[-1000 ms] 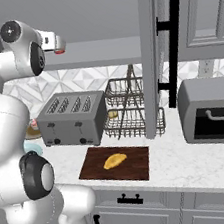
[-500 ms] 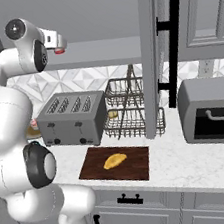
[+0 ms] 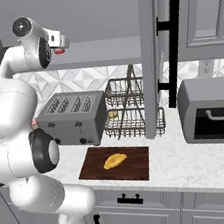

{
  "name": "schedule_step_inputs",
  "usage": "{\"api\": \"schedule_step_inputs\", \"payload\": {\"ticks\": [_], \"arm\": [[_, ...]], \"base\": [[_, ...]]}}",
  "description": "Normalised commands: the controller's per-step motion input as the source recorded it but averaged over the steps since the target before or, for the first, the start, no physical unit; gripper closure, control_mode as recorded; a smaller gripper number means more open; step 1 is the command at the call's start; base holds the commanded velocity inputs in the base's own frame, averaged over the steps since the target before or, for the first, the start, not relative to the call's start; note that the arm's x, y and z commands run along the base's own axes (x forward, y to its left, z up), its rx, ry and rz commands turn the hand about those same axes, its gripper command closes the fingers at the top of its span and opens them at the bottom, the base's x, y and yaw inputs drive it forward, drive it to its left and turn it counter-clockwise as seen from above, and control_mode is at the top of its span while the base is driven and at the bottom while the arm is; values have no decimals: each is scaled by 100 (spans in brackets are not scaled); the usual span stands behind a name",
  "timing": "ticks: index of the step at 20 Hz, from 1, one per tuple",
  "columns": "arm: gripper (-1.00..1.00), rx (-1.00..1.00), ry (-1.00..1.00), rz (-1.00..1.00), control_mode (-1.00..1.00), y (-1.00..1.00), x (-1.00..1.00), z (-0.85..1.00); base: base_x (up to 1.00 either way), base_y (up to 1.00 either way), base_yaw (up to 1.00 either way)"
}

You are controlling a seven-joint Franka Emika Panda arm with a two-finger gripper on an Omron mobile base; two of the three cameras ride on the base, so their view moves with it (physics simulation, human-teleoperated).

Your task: From the different types of pastries on the counter, select a croissant and place it on the cutting board. Then retrieve a jar of jam from the cabinet and place it alongside the croissant on the cutting board.

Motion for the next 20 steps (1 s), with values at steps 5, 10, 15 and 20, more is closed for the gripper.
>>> {"api": "schedule_step_inputs", "payload": {"ticks": [5,10,15,20], "arm": [[-100,0,3,0,-100,12,38,-9],[-100,-1,0,0,-100,6,36,0],[-100,0,0,0,-100,0,43,0],[-100,-2,1,0,-100,2,37,-4]], "base": [[0,0,0],[0,0,0],[0,0,0],[0,0,0]]}}
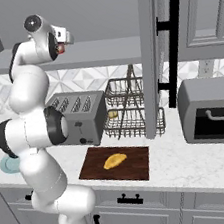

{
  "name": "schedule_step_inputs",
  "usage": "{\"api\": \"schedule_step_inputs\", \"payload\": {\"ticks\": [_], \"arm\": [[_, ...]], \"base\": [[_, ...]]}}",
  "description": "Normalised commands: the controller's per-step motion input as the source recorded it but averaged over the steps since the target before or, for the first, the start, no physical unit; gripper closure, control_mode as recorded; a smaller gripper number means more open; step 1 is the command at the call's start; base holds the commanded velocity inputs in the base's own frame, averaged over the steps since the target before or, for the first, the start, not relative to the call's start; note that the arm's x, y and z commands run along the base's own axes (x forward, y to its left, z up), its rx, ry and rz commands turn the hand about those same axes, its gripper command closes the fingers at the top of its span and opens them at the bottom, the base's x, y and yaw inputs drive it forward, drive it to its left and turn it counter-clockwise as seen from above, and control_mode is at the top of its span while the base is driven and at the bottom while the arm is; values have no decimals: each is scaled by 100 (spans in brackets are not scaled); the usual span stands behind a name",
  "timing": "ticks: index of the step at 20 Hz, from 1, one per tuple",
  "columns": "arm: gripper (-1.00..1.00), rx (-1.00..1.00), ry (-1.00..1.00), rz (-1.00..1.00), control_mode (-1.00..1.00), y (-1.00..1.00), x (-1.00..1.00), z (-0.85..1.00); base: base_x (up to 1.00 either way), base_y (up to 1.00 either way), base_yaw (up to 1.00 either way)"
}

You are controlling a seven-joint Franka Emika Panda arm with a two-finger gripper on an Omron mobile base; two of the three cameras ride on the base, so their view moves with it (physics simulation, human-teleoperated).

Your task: From the different types of pastries on the counter, select a croissant and place it on the cutting board. Then retrieve a jar of jam from the cabinet and place it alongside the croissant on the cutting board.

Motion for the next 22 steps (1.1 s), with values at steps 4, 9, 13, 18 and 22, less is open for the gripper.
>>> {"api": "schedule_step_inputs", "payload": {"ticks": [4,9,13,18,22], "arm": [[-100,-6,3,0,-100,13,18,-22],[-100,-1,-1,0,-100,2,3,0],[100,0,0,0,-100,0,0,0],[100,0,-1,0,-100,0,-5,0],[100,1,-36,-6,-100,0,-100,3]], "base": [[0,0,0],[0,0,0],[0,0,0],[0,0,0],[0,0,0]]}}
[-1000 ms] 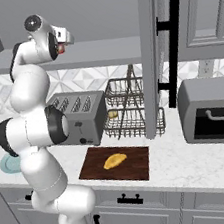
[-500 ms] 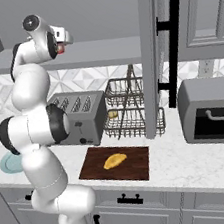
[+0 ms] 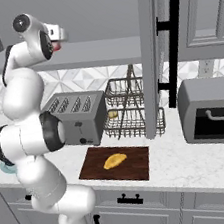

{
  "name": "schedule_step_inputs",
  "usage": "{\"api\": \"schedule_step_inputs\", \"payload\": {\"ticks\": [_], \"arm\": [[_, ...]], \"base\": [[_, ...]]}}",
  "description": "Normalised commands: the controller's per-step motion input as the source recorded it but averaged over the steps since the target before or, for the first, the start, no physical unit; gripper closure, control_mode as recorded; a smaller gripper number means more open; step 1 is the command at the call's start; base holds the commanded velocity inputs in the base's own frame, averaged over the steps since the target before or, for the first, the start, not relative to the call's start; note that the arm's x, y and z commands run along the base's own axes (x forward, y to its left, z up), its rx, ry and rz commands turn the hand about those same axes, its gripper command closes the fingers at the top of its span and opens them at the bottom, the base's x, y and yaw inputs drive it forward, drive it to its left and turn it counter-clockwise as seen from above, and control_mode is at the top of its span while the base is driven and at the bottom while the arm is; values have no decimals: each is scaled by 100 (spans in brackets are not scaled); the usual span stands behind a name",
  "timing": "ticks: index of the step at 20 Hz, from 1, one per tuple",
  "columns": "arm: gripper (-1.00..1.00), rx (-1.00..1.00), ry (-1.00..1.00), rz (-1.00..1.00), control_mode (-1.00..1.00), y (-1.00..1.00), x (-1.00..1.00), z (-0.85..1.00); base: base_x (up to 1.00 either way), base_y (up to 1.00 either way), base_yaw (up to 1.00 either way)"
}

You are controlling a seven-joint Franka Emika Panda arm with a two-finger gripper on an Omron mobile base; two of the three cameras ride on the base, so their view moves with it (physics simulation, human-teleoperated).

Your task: From the different types of pastries on the counter, select a croissant and place it on the cutting board. Then retrieve a jar of jam from the cabinet and place it alongside the croissant on the cutting board.

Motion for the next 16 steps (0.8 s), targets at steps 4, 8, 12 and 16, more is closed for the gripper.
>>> {"api": "schedule_step_inputs", "payload": {"ticks": [4,8,12,16], "arm": [[100,8,-28,-4,-100,0,-100,2],[100,14,-12,-15,-100,0,-100,-10],[100,16,-11,-15,-100,0,-100,-1],[100,17,-13,-16,-100,0,-100,0]], "base": [[0,0,0],[0,0,0],[0,0,0],[0,0,0]]}}
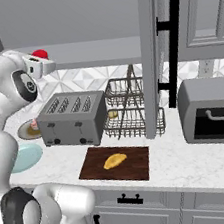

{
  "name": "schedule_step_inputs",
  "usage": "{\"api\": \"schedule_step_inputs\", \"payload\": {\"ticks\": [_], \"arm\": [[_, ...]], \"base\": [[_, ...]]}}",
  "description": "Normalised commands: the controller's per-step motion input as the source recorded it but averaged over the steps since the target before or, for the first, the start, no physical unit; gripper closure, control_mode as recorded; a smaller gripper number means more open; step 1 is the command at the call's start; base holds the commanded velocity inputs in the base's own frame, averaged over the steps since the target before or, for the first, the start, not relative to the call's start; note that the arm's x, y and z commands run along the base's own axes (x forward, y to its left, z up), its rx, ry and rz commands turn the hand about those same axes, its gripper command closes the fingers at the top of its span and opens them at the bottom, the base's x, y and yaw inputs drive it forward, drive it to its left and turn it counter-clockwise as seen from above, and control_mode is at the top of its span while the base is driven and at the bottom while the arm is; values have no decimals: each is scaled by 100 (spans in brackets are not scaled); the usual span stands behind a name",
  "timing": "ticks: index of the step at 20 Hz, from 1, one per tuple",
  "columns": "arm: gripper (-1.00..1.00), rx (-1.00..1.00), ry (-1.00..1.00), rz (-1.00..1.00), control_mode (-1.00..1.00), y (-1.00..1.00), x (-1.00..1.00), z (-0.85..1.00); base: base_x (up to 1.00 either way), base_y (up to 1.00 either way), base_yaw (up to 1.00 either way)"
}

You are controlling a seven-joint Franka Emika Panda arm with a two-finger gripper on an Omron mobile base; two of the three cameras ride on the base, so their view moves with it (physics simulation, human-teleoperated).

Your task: From the different types of pastries on the counter, select a croissant and place it on the cutting board. Then retrieve a jar of jam from the cabinet and place it alongside the croissant on the cutting board.

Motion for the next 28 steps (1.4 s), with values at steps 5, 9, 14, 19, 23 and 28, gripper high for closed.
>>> {"api": "schedule_step_inputs", "payload": {"ticks": [5,9,14,19,23,28], "arm": [[100,14,-9,-34,-100,0,-100,0],[100,17,-6,-46,-100,0,-100,-1],[100,19,-2,-55,-100,0,-96,-13],[100,11,0,-42,-100,-11,-69,-42],[100,7,0,-19,-100,-44,-37,-45],[100,16,1,0,-100,-74,-5,-48]], "base": [[0,0,0],[0,0,0],[0,0,0],[0,0,0],[0,0,0],[0,0,0]]}}
